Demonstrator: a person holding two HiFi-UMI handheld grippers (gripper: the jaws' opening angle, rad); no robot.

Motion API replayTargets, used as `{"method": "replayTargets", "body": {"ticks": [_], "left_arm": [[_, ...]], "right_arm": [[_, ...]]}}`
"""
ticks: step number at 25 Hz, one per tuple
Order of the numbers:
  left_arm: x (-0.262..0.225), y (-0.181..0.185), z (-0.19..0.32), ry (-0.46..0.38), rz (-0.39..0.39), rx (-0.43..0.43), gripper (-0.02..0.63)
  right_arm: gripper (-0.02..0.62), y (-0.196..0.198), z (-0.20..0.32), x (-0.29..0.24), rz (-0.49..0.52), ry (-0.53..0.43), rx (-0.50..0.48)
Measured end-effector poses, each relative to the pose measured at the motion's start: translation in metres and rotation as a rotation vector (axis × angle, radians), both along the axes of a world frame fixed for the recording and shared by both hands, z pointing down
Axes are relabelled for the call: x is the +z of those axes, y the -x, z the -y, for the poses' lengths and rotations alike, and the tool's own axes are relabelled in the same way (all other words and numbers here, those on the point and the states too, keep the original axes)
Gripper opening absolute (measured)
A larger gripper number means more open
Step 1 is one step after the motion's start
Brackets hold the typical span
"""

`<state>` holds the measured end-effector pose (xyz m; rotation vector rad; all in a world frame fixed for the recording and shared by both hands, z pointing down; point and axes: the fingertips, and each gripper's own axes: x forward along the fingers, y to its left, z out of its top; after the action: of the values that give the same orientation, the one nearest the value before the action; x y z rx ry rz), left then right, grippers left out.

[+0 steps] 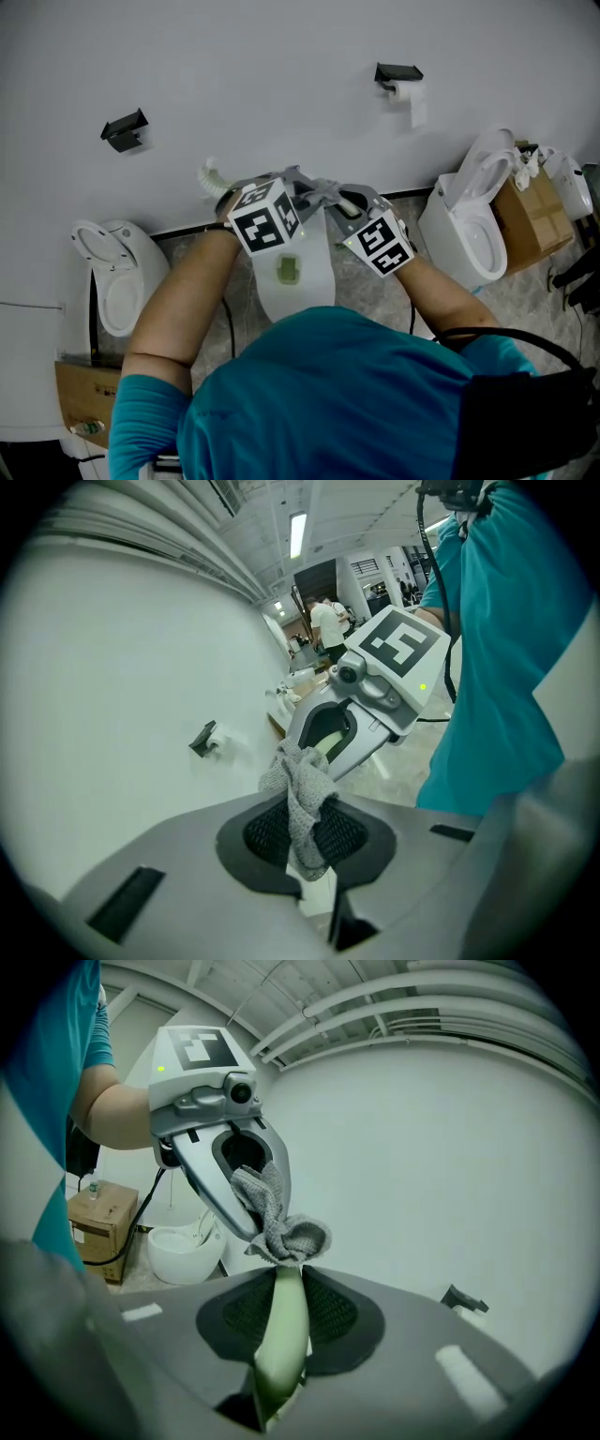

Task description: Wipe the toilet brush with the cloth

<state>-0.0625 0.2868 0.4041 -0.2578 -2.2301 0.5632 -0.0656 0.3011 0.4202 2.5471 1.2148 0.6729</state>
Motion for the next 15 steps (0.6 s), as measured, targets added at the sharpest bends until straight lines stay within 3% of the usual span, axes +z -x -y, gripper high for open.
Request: {"method": "replayTargets", "body": {"ticks": [15], "left_arm": [[-0.003, -0.028, -0.018, 0.011, 0.014, -0.099, 0.037]], "right_arm": [[0.063, 0.004, 0.001, -0.006, -0.015, 0.009, -0.002]]}}
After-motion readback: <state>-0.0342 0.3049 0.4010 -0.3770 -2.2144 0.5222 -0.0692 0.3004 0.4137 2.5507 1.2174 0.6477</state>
